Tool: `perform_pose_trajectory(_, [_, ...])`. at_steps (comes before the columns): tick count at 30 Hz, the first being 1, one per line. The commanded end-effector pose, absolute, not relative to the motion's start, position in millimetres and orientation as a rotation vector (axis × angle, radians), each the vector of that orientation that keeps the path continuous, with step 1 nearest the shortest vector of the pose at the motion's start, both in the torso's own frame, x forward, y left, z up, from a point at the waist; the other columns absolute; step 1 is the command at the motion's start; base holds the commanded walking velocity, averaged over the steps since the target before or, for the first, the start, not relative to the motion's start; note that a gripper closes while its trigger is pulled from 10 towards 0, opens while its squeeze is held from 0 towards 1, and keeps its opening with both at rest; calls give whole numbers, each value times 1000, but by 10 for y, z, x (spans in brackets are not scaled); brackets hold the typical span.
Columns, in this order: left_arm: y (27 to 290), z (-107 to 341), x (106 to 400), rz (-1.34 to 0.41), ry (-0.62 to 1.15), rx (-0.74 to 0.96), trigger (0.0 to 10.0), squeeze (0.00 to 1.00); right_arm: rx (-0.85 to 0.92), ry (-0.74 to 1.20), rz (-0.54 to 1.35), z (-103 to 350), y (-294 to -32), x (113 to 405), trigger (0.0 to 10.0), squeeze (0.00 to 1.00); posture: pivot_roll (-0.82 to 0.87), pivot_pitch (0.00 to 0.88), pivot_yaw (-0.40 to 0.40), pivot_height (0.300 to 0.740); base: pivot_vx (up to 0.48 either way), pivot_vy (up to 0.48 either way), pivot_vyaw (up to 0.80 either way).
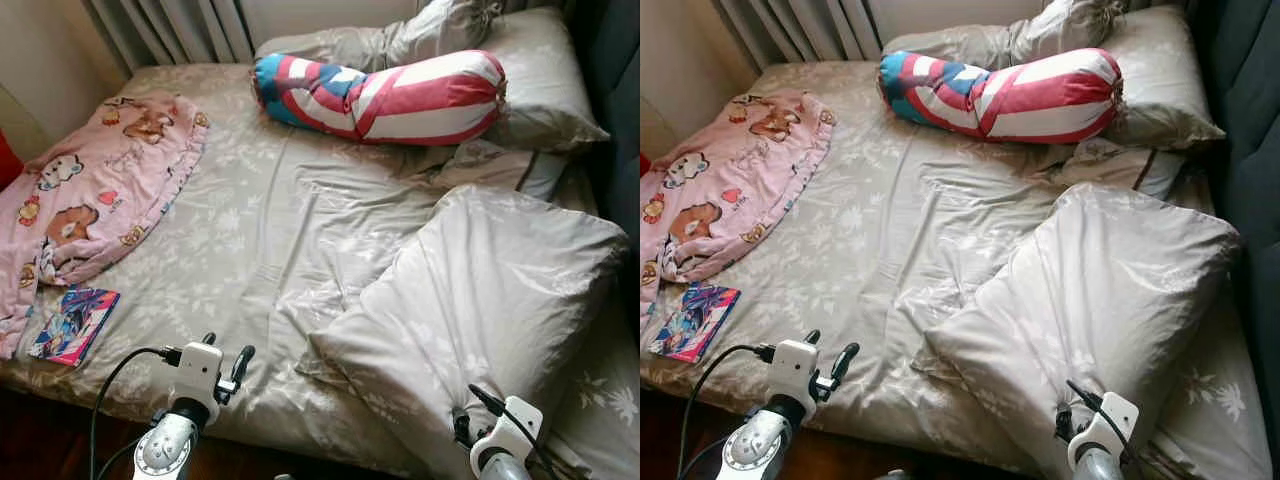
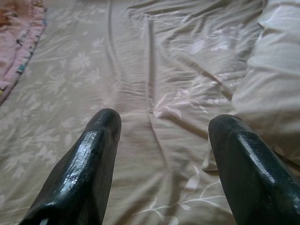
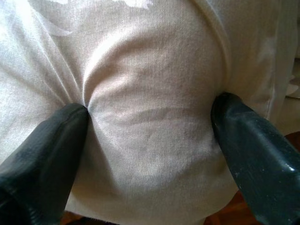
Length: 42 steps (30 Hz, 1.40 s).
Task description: Clean up the room
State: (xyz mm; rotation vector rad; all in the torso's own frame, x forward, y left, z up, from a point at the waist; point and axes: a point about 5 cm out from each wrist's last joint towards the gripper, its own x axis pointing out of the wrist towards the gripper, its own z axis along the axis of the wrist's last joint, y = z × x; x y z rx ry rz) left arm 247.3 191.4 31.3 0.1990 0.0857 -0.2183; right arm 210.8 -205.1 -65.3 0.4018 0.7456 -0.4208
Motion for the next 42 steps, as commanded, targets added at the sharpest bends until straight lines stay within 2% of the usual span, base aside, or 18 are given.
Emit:
perform_pose_trajectory(1, [1974, 305, 2418, -214, 104, 202, 10000, 0, 411, 860, -396, -806, -1878, 1901, 10000, 0, 145, 252, 172, 740, 0, 0, 0])
perform_pose_trajectory(2, [1971, 310, 2418, -216, 103, 201, 10000, 0, 393, 869, -385, -808, -1872, 1899, 3765, 0, 145, 254, 173, 740, 0, 0, 0])
perform_pose_trajectory(3, [1971, 310, 2418, -216, 103, 201, 10000, 0, 393, 869, -385, -808, -1872, 1899, 3765, 0, 145, 254, 173, 740, 0, 0, 0])
perform_pose_trajectory(4, [1972, 313, 2404, -218, 103, 201, 10000, 0, 362, 879, -352, -812, -1841, 1899, 0, 0, 147, 262, 171, 740, 0, 0, 0])
perform_pose_trajectory(24, [2017, 258, 2333, -199, 163, 202, 10000, 0, 286, 937, -303, -866, -1745, 1814, 0, 0, 146, 258, 157, 740, 0, 0, 0])
perform_pose_trajectory(42, [1955, 307, 2551, -176, 140, 190, 10000, 0, 254, 910, -315, -790, -1835, 1955, 0, 0, 123, 185, 123, 740, 0, 0, 0])
